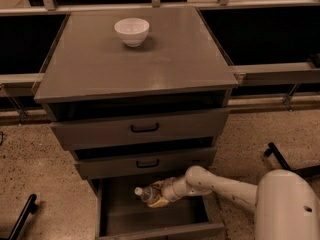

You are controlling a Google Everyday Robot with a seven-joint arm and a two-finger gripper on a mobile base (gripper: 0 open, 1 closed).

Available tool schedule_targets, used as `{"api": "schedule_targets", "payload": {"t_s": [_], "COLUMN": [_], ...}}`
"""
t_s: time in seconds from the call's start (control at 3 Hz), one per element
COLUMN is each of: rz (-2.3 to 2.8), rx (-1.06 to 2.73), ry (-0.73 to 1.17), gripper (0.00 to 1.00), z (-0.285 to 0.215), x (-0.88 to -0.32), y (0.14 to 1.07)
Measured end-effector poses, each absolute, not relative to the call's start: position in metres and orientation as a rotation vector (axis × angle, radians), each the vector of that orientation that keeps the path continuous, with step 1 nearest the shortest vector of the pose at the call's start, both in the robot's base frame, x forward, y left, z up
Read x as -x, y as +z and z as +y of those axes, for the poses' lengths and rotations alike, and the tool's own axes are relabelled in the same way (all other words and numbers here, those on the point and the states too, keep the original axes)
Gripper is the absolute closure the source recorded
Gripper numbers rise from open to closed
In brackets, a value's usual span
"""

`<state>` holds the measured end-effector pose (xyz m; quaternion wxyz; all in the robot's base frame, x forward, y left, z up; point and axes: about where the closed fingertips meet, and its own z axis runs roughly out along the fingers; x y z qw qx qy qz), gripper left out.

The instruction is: Place blue plastic bottle into bottom drawer

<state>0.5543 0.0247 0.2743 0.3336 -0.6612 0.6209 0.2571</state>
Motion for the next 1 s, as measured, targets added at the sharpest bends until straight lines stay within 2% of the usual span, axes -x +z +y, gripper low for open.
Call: {"api": "schedule_targets", "payload": {"t_s": [0.33,1.0], "rz": [1.621,1.621], "rx": [1.726,1.726], "ry": [0.671,0.672], "gripper": [0.04,0.00], "z": [0.0247,0.0247], "x": [-0.5542,-0.5542], "y": [0.2743,0.2742]}}
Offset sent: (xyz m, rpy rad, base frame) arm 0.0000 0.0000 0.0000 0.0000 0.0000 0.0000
